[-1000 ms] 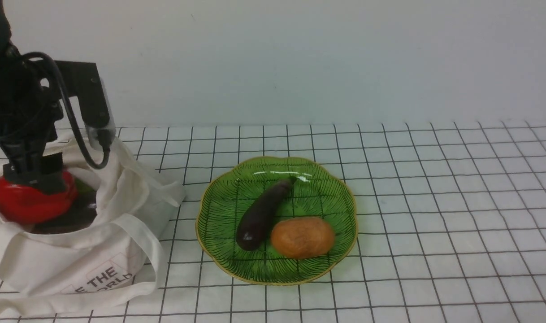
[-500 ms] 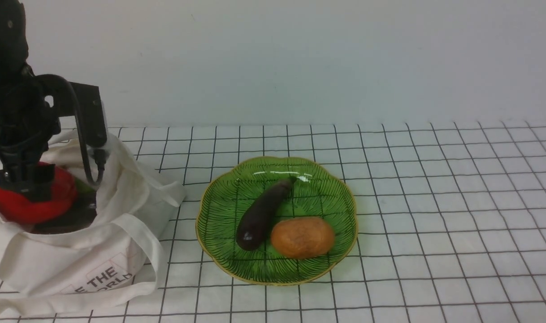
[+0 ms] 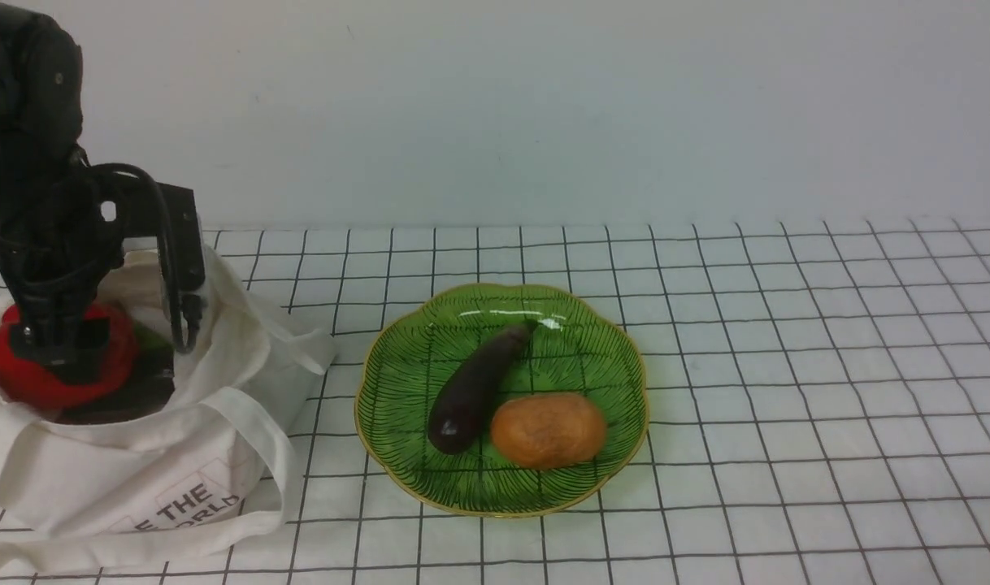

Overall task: Take vegetables from bag on white checkered tablecloth place on plate.
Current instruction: 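Reach into the bag and grasp the red bell pepper with the left gripper, then take the red bell pepper out of the bag and place it on the plate with the left gripper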

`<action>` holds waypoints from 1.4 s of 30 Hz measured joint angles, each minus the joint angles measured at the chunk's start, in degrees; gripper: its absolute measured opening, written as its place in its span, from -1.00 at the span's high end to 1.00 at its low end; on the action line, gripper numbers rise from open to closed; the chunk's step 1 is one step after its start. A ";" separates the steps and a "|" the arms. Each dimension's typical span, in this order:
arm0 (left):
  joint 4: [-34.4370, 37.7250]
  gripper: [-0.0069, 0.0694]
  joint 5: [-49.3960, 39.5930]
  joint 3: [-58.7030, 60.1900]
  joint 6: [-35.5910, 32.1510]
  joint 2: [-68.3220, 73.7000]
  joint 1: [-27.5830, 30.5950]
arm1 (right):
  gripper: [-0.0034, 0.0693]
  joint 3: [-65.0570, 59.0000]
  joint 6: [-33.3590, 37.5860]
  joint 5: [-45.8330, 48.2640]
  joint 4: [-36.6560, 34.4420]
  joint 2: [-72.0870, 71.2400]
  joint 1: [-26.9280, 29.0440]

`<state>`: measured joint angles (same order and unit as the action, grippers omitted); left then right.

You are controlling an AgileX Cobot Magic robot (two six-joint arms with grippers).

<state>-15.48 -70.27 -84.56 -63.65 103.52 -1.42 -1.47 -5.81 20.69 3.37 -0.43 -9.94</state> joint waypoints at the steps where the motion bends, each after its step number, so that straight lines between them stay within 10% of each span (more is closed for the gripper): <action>1: -0.05 -0.66 0.06 0.00 0.05 0.25 0.00 | 0.94 0.00 0.00 0.00 0.00 0.00 0.00; 19: 0.67 -0.54 -0.02 -3.25 14.75 -11.05 -10.32 | 0.94 0.00 0.00 0.00 0.00 0.00 0.00; 27: 16.21 -0.54 0.06 -3.56 16.27 -17.15 -22.52 | 0.94 0.00 0.00 0.00 -0.06 0.00 0.00; 32: 27.18 -0.54 13.47 -3.56 17.37 -10.40 -27.60 | 0.94 0.00 0.00 0.00 -0.06 0.00 0.00; 42: 22.96 -0.54 32.20 -3.51 33.11 5.06 -27.44 | 0.94 0.00 0.00 0.00 -0.06 0.00 0.00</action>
<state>7.48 -38.07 -88.07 -30.54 108.58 -28.86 -1.47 -5.81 20.69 3.31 -0.43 -9.94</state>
